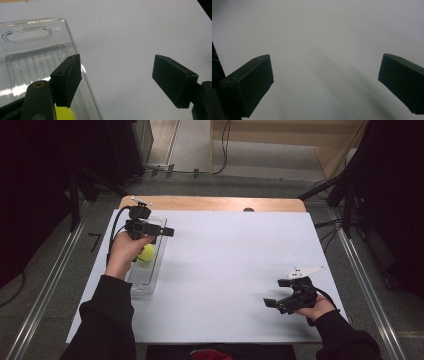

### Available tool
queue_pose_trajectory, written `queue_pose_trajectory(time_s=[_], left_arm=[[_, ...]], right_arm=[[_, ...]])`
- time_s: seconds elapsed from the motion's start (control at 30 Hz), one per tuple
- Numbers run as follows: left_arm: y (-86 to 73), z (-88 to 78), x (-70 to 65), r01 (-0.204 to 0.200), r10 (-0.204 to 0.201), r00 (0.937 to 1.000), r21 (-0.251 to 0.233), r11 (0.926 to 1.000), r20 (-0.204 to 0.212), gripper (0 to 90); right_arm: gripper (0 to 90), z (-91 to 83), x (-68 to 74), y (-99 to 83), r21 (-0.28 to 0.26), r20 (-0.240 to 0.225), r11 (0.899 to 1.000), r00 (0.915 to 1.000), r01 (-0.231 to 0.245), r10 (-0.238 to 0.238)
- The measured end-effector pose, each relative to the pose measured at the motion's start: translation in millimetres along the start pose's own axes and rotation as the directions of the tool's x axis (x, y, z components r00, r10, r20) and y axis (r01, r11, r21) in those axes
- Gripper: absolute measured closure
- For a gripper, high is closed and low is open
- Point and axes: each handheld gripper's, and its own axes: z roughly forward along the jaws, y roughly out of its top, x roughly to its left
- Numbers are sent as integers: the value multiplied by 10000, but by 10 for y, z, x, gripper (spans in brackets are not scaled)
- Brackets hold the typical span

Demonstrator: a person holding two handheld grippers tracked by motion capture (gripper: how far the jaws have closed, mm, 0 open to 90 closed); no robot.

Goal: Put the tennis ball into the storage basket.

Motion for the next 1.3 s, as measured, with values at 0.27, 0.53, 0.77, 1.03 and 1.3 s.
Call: queue_pose_trajectory(time_s=[0.27,0.53,0.77,1.03,1.3], left_arm=[[10,25,-138,-299,301,9992,-68,9995,272,242],[-6,52,-228,-411,417,9967,-102,9991,693,242],[-41,66,-292,-201,217,9966,-210,9996,793,241],[-107,107,-414,-514,534,9950,-248,9984,842,241],[-161,153,-540,-756,758,9909,-61,9971,1112,241]], right_arm=[[0,6,-1,2,-4,-19,10000,10000,-4,4],[0,12,10,3,-12,-43,10000,10000,26,-26],[0,11,21,9,-40,-80,10000,10000,32,-33],[0,20,32,13,-25,-111,9999,9999,114,-114],[0,32,33,20,-1,-113,10000,9999,65,-65]])
